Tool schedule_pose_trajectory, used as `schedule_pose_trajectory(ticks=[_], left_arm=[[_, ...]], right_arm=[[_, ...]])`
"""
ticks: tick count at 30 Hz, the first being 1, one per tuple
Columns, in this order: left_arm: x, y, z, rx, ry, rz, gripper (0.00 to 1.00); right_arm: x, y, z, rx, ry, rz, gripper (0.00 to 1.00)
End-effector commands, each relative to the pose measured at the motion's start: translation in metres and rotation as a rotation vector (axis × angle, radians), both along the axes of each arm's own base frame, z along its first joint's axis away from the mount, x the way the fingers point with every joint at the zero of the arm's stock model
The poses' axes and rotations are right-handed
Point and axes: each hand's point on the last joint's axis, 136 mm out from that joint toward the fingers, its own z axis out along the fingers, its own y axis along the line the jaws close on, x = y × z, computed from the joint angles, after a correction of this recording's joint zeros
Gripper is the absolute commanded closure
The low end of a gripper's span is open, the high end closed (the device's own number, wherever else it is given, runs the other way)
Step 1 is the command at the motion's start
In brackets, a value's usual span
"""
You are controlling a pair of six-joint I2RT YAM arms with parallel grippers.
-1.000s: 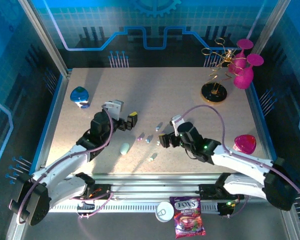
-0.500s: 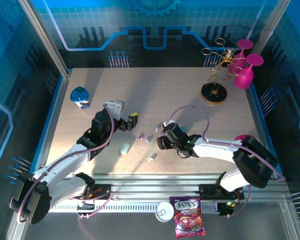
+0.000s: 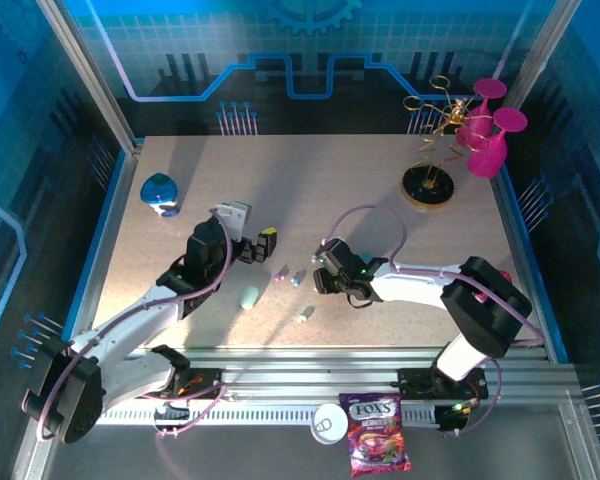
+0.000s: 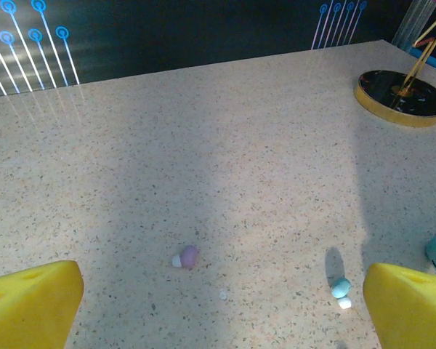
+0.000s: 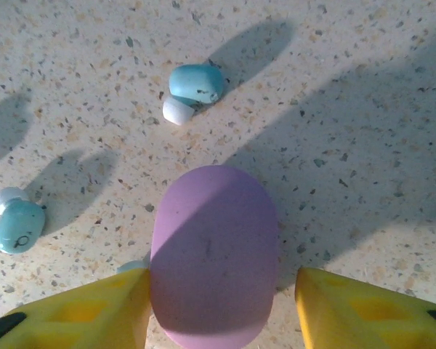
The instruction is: Insert the wireless bluetooth earbuds into the charging case
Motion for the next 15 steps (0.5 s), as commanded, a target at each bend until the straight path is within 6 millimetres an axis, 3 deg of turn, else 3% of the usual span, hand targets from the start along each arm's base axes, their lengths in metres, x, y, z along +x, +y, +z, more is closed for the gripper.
schedule_pose_trajectory(ticks=[1, 5, 15], left_arm=[[0.003, -0.01, 0.017, -0.032, -0.028, -0.029, 0.01], [0.004, -0.011, 0.017, -0.033, -0.029, -0.031, 0.01], [0.005, -0.012, 0.015, -0.029, -0.022, -0.034, 0.01]], right_arm=[[0.002, -0.004, -0.005, -0.029, 0.023, -0.002, 0.46], [0.002, -0.003, -0.007, -0.038, 0.028, 0.009, 0.47], [0.002, 0.0, 0.003, -0.026, -0.004, 0.067, 0.63]])
